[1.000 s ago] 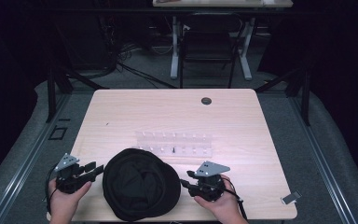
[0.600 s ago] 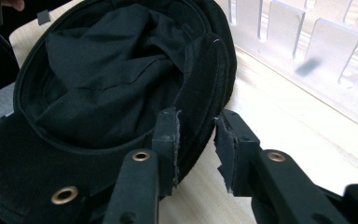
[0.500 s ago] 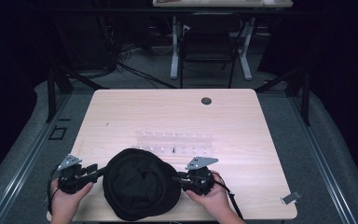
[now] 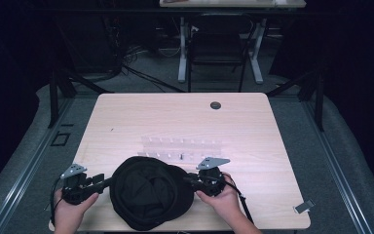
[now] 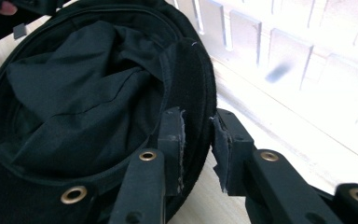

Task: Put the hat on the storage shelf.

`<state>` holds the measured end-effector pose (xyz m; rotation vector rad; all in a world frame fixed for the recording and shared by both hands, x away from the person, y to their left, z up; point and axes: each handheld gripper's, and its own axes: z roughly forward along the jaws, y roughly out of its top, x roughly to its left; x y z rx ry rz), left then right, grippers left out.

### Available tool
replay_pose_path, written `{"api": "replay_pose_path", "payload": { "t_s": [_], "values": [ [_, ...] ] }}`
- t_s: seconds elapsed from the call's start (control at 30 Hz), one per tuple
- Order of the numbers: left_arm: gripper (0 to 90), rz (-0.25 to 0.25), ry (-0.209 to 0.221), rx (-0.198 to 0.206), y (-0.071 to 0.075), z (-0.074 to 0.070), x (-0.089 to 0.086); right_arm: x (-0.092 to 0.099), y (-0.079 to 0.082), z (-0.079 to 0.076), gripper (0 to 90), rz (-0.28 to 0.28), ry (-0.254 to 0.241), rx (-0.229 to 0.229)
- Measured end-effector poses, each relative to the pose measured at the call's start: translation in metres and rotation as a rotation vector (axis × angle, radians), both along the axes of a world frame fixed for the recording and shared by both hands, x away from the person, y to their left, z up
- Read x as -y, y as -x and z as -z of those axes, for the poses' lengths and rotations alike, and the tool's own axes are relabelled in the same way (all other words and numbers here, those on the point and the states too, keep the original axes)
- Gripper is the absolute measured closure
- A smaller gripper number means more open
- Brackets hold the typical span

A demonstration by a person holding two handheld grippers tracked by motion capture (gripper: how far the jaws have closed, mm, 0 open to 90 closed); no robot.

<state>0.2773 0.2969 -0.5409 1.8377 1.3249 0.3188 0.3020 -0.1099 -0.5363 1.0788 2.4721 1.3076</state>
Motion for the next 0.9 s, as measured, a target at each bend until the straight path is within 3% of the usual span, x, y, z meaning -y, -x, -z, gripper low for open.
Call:
{"api": "replay_pose_path", "payload": {
  "t_s": [0.07,0.13,0.2,0.43,0.6,0.9],
  "values": [
    [54.7,0.012,-0.005,-0.019,0.002,0.0,-0.001,0.001,0.001,-0.001,72.7,0.005,0.005,0.002],
    [54.6,0.001,0.003,-0.004,0.002,0.001,-0.002,0.001,0.002,-0.002,71.2,0.0,0.02,0.016],
    [54.6,0.004,-0.002,-0.016,0.001,-0.001,-0.003,0.003,0.007,-0.005,70.0,0.008,0.016,0.042],
    [54.6,-0.01,-0.008,0.002,0.001,-0.001,-0.001,0.019,0.022,-0.019,65.6,0.006,-0.008,0.098],
    [55.9,-0.008,-0.014,-0.002,0.002,-0.002,-0.002,0.03,0.031,-0.023,67.7,0.011,0.005,0.135],
    [57.7,-0.011,-0.027,-0.004,0.002,-0.004,-0.002,0.039,0.03,-0.017,71.4,0.026,0.035,0.132]
  ]
}}
